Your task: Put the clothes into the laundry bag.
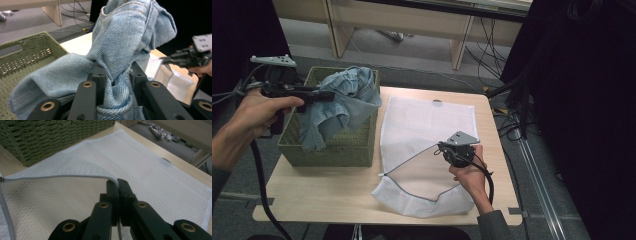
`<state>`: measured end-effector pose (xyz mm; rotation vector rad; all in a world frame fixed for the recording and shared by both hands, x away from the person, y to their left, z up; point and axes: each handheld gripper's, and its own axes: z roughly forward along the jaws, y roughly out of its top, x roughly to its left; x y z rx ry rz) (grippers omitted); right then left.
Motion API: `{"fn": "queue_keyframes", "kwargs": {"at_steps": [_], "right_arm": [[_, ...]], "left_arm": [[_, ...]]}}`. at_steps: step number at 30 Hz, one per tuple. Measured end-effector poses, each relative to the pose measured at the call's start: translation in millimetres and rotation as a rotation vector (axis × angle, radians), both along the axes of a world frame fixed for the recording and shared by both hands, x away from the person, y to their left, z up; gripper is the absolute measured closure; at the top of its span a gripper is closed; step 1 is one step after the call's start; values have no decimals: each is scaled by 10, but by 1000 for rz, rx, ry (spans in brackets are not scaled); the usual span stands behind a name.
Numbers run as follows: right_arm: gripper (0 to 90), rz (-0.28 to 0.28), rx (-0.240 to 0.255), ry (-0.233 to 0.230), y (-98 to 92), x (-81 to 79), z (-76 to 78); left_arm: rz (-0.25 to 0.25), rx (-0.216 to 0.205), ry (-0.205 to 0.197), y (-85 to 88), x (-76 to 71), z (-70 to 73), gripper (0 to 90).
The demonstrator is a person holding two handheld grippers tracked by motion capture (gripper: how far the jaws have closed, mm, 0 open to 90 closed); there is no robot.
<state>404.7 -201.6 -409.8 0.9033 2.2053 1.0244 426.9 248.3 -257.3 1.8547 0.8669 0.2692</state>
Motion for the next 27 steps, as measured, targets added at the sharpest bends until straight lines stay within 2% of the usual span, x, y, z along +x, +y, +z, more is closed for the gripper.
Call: {"fn": "queue_keyframes", "kwargs": {"at_steps": [5,6,8,9,10,11,12,13,15,16,17,19,20,21,22,23,24,25,27], "right_arm": [[894,-5,6,0,2,-1,-2],[894,2,10,-3,-3,11,-1],[894,7,1,14,-13,8,15],[894,7,1,14,-13,8,15],[894,12,-5,10,-20,13,17],[895,8,-9,-5,-27,18,18],[894,-6,7,-15,-16,16,7],[895,-12,10,-14,-14,14,7],[894,-9,6,-15,-19,18,10],[895,-8,4,-12,-22,17,13],[894,-2,3,-20,-23,25,9],[895,4,4,12,-28,17,18],[895,10,0,3,-35,26,13],[895,-9,7,11,-36,17,16],[894,-12,6,11,-39,17,14],[895,-13,2,-3,-43,22,12],[895,-7,3,-13,-48,36,9],[895,-2,-2,-6,-57,37,16],[895,-2,8,10,-57,35,15]], "left_arm": [[-63,-13,-9,-110,-185,123,714],[-60,-12,-9,-130,-228,147,714],[-98,-23,-4,-184,-300,171,714],[-96,-31,-16,-204,-323,168,714],[-102,-25,-6,-230,-359,178,715],[-116,-35,-8,-258,-387,175,715],[-115,-36,-16,-291,-423,173,716],[-147,-40,-8,-324,-449,171,716],[-134,-49,-20,-385,-512,157,716],[-165,-54,-16,-416,-533,151,717],[-141,-42,-35,-446,-575,152,717],[-170,-57,-29,-508,-638,148,717],[-160,-55,-40,-544,-682,152,718],[-200,-63,-26,-574,-705,156,718],[-197,-75,-33,-602,-737,158,717],[-199,-68,-33,-630,-772,165,718],[-231,-75,-19,-661,-793,165,717],[-231,-82,-24,-698,-825,157,717],[-263,-82,-5,-776,-874,138,717]]}}
